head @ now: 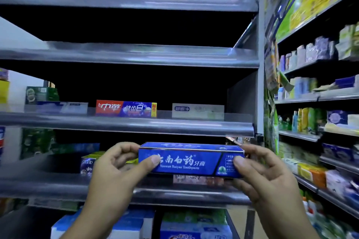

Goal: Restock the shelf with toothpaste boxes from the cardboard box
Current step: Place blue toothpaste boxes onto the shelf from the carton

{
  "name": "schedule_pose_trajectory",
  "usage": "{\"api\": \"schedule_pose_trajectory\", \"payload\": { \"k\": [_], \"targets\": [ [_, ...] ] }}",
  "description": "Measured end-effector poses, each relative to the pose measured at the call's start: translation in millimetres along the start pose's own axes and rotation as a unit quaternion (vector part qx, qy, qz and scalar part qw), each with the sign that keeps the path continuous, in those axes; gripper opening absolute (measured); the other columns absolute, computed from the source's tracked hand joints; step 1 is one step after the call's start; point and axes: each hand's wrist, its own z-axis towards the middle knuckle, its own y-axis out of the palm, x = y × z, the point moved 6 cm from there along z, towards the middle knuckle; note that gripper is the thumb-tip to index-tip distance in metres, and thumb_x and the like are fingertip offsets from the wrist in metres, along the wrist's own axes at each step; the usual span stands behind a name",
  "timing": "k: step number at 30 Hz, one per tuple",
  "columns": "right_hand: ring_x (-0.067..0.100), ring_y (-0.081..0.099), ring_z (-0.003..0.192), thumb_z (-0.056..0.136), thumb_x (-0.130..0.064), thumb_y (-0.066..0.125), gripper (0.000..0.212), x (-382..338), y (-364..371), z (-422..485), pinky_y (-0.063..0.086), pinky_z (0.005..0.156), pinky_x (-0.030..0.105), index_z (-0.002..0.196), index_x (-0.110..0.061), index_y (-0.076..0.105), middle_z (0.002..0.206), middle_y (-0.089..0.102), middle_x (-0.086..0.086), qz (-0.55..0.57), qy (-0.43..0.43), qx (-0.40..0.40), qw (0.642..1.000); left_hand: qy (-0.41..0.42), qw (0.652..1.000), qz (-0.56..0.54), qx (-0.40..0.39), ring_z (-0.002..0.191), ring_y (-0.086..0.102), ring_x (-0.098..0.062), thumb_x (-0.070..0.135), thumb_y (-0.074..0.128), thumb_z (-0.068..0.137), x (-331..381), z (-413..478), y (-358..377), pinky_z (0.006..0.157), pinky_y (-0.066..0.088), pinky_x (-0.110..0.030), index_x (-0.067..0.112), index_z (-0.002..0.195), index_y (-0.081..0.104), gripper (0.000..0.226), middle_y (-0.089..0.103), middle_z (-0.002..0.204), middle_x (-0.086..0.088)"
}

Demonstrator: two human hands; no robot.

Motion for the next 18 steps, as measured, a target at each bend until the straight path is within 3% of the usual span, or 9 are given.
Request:
{"api": "schedule_pose_trajectory", "payload": {
  "k": [2,5,9,12,15,18],
  "targets": [
    [0.035,0.077,0.088,0.037,-0.057,0.099,0.067,-19,2,16,0.063,0.067,0.038,0.091,-0.027,0.074,0.097,0.078,0.019,-0.009,-0.009,0.008,1.000,0.009,1.000,-0.006,-0.007,0.079,0.077,-0.027,0.047,0.095,0.045,19,14,8,0.067,0.060,-0.032,0.029,0.084,0.072,0.049,0.080,0.092,-0.008],
    [0.035,0.077,0.089,0.053,-0.044,0.095,0.050,-52,7,46,0.063,0.068,0.037,0.095,-0.027,0.076,0.097,0.078,0.016,-0.015,-0.018,0.024,0.999,0.013,1.000,-0.018,-0.019,0.079,0.078,-0.027,0.035,0.094,0.051,48,42,23,0.063,0.060,-0.024,0.026,0.084,0.072,0.041,0.080,0.092,-0.008],
    [0.030,0.077,0.091,0.050,-0.055,0.096,0.063,-96,13,91,0.063,0.068,0.038,0.101,-0.022,0.077,0.100,0.077,0.011,-0.031,-0.011,0.048,0.998,0.002,1.000,-0.016,-0.004,0.080,0.077,-0.030,0.032,0.087,0.048,95,90,41,0.070,0.064,-0.035,0.008,0.096,0.066,0.057,0.079,0.092,-0.011],
    [0.028,0.077,0.092,0.066,-0.035,0.085,0.036,-122,18,122,0.063,0.069,0.034,0.100,-0.025,0.077,0.099,0.077,0.006,-0.038,0.014,0.063,0.997,-0.013,1.000,0.004,-0.015,0.082,0.077,-0.028,0.031,0.086,0.051,128,120,53,0.076,0.060,-0.039,0.009,0.095,0.066,0.053,0.080,0.093,-0.009],
    [0.027,0.077,0.092,0.070,-0.026,0.078,0.028,-143,26,151,0.063,0.070,0.034,0.098,-0.023,0.077,0.100,0.076,0.009,-0.049,0.050,0.084,0.994,-0.020,1.000,0.017,-0.011,0.076,0.077,-0.021,0.024,0.085,0.057,155,151,62,0.070,0.061,-0.026,0.010,0.093,0.066,0.043,0.080,0.092,-0.008],
    [0.026,0.077,0.088,0.079,-0.018,0.078,0.020,-164,38,177,0.063,0.068,0.032,0.100,-0.021,0.077,0.096,0.077,0.006,-0.080,0.061,0.117,0.988,-0.028,0.998,0.048,-0.017,0.076,0.077,-0.017,0.014,0.086,0.071,174,183,72,0.067,0.063,-0.032,0.026,0.089,0.070,0.027,0.080,0.091,0.000]
  ]
}}
